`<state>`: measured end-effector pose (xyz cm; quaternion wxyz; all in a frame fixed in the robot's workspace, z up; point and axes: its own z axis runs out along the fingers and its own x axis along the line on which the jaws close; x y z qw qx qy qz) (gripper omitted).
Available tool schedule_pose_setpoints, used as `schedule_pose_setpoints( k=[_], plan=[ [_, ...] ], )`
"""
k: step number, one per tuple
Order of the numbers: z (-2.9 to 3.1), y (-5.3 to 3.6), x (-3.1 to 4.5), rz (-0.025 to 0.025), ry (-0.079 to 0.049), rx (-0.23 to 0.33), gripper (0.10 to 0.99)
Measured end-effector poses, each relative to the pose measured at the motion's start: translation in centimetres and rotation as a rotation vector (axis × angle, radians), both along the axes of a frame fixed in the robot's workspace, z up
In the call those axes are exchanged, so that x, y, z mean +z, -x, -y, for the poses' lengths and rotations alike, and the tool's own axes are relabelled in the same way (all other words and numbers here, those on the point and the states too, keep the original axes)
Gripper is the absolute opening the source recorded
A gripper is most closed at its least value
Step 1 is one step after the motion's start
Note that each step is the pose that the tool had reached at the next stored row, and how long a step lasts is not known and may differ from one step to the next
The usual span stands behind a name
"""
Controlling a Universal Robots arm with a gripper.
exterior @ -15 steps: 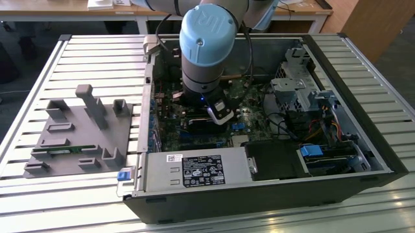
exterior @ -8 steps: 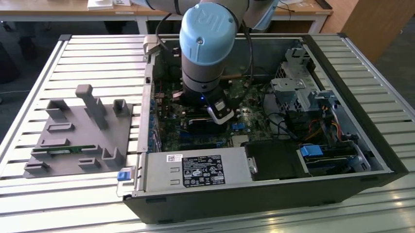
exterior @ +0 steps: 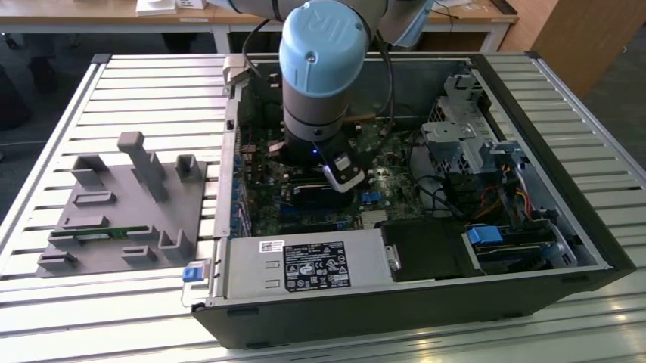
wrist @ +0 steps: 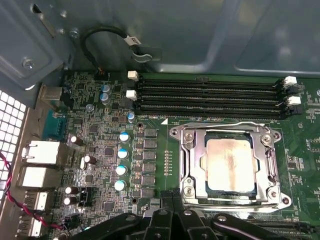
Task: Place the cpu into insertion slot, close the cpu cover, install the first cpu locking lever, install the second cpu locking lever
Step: 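Install the second cpu locking lever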
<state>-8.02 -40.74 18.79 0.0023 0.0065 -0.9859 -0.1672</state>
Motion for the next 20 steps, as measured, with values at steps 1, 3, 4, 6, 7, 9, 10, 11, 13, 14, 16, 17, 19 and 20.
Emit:
schedule_pose_setpoints(
  k=[1,3,4,6,7,9,10,11,13,14,16,17,19,20],
  plan=[
    [-0.06,0.0,0.0,-0.0001,0.0,0.0,0.106],
    [-0.15,0.0,0.0,-0.0001,0.0,0.0,0.106],
    [-0.18,0.0,-0.01,-0.0001,0.0,0.0,0.106],
    [-0.25,0.0,-0.02,-0.0001,0.0,0.0,0.106],
    [-0.3,0.0,-0.03,-0.0001,0.0,0.0,0.106],
    [-0.4,0.0,-0.05,-0.0001,0.0,0.0,0.106],
    [-0.45,0.0,-0.06,-0.0001,0.0,0.0,0.106],
    [-0.49,0.0,-0.08,-0.0001,0.0,0.0,0.106],
    [-0.54,0.0,-0.12,-0.0001,0.0,0.0,0.106],
    [-0.56,0.0,-0.13,-0.0002,0.0,0.0,0.106],
    [-0.57,0.0,-0.13,-0.0002,0.0,0.0,0.106],
    [-0.57,0.0,-0.13,-0.0002,0.0,0.0,0.106],
    [-0.58,0.0,-0.11,-0.0001,0.006,0.0,0.106],
    [-0.57,0.0,-0.07,-0.0001,0.008,0.0,0.106]
  ],
)
